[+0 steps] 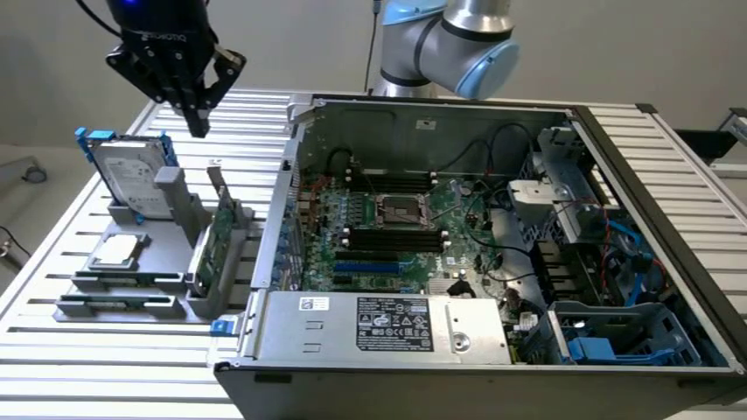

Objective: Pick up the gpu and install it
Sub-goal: 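Reach for the gpu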

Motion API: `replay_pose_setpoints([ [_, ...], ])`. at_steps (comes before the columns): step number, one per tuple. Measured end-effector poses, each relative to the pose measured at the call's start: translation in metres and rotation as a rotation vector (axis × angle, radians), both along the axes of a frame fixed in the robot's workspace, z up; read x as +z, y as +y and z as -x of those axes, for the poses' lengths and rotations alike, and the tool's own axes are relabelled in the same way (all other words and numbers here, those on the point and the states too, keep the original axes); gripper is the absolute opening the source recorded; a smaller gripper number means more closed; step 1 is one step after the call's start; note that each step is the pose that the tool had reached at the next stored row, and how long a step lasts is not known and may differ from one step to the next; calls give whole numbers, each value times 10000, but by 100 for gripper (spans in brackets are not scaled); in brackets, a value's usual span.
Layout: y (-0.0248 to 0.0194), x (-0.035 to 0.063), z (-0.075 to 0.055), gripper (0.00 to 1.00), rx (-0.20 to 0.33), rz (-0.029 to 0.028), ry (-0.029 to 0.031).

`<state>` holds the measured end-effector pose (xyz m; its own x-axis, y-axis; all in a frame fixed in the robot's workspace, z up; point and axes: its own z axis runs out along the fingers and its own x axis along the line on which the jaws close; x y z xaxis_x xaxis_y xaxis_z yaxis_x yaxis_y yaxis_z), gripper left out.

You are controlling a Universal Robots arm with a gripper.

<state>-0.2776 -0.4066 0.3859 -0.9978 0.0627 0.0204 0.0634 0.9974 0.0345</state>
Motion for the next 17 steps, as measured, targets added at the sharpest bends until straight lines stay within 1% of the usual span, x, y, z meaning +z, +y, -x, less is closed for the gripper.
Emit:
replay_pose_setpoints([
  [4,-2,-5,6,11,168,65,19],
  [7,-5,-6,7,11,320,107,24],
  [11,-12,-7,13,11,433,183,24],
  [14,-16,-8,21,11,511,266,28],
  [17,-16,-9,30,11,598,387,43],
])
